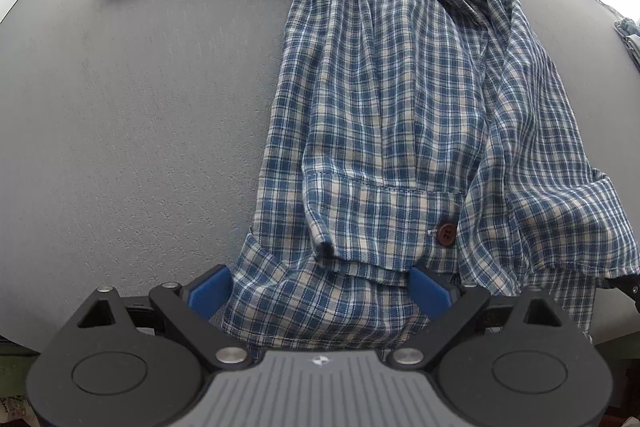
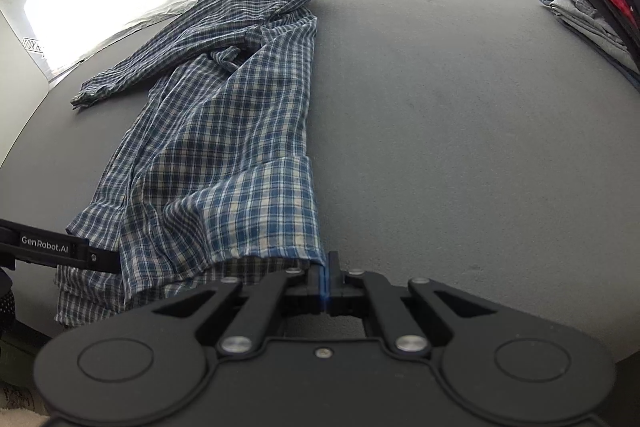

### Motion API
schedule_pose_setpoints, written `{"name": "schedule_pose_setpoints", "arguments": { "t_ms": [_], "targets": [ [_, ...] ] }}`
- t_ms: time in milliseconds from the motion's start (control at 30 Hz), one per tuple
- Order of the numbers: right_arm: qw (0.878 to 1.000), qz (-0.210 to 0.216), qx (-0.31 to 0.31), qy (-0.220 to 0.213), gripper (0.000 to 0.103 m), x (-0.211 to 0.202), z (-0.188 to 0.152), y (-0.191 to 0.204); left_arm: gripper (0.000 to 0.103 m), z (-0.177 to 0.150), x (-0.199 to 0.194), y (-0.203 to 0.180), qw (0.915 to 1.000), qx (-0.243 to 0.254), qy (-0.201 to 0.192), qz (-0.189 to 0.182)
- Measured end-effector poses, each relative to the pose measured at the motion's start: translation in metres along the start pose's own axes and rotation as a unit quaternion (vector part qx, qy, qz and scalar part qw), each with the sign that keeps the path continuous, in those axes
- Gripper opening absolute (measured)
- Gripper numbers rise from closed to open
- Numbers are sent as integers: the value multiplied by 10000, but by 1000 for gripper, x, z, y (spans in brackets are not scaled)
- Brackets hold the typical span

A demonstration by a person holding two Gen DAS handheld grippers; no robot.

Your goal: Fold clothes

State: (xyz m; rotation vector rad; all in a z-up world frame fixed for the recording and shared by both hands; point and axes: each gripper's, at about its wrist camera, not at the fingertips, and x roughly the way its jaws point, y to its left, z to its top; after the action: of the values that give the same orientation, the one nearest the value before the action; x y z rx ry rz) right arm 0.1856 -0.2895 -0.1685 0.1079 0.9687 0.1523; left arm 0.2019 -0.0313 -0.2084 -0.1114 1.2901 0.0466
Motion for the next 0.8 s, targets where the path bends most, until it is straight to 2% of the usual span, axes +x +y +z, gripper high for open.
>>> {"name": "schedule_pose_setpoints", "arguments": {
  "t_ms": [333, 433, 500, 533, 600, 800],
  "targets": [
    [9983, 95, 124, 558, 1, 3, -18, 7, 95, 0, 3, 6, 9998, 210, 16, -23],
    [9969, -257, -250, 698, 2, -3, -15, 15, 95, 4, 2, 12, 9999, 109, 27, -106],
    [9965, -380, -441, 599, 5, -13, -12, 18, 95, 7, 2, 17, 9999, 69, 33, -138],
    [9968, -413, -468, 492, 12, -20, -10, 19, 95, 8, 1, 17, 9999, 86, 35, -141],
    [9967, -466, -588, 307, 19, -29, -6, 20, 95, 7, -4, 14, 9997, 155, 28, -166],
    [9966, -423, -677, 184, 20, -27, -3, 24, 95, -7, -32, -10, 9972, 620, -161, -382]
  ]
}}
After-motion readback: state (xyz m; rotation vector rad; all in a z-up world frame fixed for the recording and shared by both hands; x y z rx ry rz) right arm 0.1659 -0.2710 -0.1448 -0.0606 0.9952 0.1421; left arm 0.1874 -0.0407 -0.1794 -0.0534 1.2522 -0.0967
